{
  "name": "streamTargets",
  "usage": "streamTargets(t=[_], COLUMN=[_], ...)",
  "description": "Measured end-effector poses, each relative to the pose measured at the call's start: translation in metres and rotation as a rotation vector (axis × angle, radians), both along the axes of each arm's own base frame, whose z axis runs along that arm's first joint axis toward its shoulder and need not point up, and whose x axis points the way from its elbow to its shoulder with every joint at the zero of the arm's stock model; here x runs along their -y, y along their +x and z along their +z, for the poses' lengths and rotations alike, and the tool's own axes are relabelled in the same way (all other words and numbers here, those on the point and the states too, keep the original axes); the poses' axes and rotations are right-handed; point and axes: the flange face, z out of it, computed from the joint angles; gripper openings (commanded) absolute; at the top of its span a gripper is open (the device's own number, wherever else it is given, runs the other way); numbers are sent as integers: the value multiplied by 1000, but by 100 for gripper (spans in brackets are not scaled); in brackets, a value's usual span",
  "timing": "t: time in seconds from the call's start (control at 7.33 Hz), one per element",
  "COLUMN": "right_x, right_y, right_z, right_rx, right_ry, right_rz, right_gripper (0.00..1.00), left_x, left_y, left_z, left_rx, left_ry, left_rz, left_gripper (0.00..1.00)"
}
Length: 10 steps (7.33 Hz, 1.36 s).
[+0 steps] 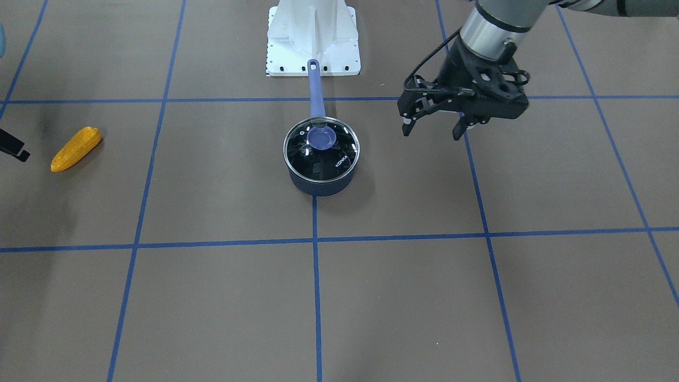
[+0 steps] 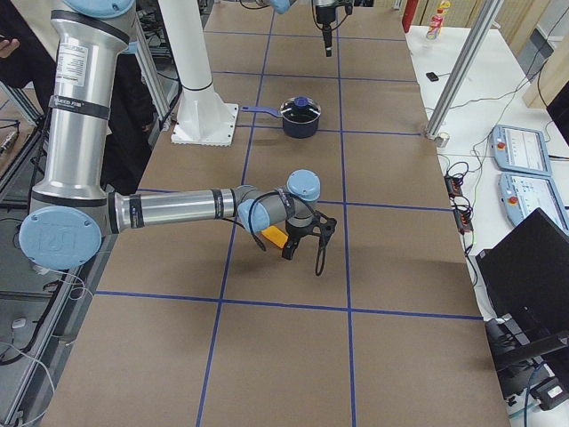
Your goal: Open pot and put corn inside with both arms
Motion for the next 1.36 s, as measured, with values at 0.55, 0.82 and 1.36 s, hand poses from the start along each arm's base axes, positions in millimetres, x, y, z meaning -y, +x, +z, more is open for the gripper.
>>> streamTargets(t=[0.55, 0.82, 1.36], right_x=[-5, -20, -39], right_y=[-52, -72, -79], right_z=[-14, -10, 1], right_rx=[25, 53, 63], right_ry=[-32, -18, -19], right_rz=[32, 48, 28], right_gripper=[100, 100, 100], left_x=[-16, -29, -55], left_y=[55, 75, 111], left_z=[-30, -29, -23], left_rx=[7, 26, 62], left_ry=[-4, 8, 12], left_rz=[-19, -20, -8], left_gripper=[98, 98, 98])
